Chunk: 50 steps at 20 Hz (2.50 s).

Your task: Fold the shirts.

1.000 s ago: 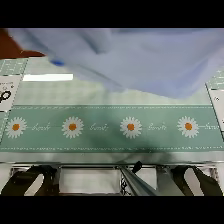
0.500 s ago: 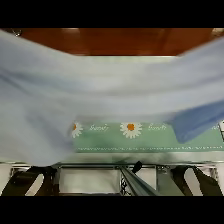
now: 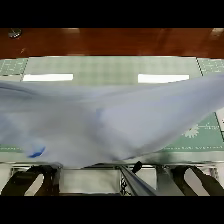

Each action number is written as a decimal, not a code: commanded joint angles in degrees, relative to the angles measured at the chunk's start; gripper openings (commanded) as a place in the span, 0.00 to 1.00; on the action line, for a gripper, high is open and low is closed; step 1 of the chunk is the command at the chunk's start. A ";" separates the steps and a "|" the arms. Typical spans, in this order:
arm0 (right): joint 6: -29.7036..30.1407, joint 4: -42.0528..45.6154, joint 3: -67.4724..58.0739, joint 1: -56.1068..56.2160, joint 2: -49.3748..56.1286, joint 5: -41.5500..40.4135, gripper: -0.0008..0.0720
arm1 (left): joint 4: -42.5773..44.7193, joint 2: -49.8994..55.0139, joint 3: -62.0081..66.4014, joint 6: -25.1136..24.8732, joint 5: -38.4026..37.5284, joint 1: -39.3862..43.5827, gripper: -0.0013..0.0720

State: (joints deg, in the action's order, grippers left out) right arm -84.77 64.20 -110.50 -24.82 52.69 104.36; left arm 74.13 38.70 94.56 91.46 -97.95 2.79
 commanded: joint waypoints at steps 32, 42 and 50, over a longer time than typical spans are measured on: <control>1.42 14.36 7.78 14.99 49.51 -22.99 0.04 | -6.97 52.39 -20.20 -7.56 20.94 -0.31 0.05; -0.11 16.31 7.78 15.04 54.01 -12.59 0.04 | -6.47 53.51 -21.29 -0.46 18.97 -0.39 0.05; 4.02 14.21 7.76 12.90 48.09 -4.87 0.56 | -6.14 49.59 -21.31 -1.01 11.17 -1.11 0.74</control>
State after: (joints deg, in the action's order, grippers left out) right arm -81.73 79.18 -102.74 -10.81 103.83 95.83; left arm 67.75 90.35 73.30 90.48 -83.37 1.83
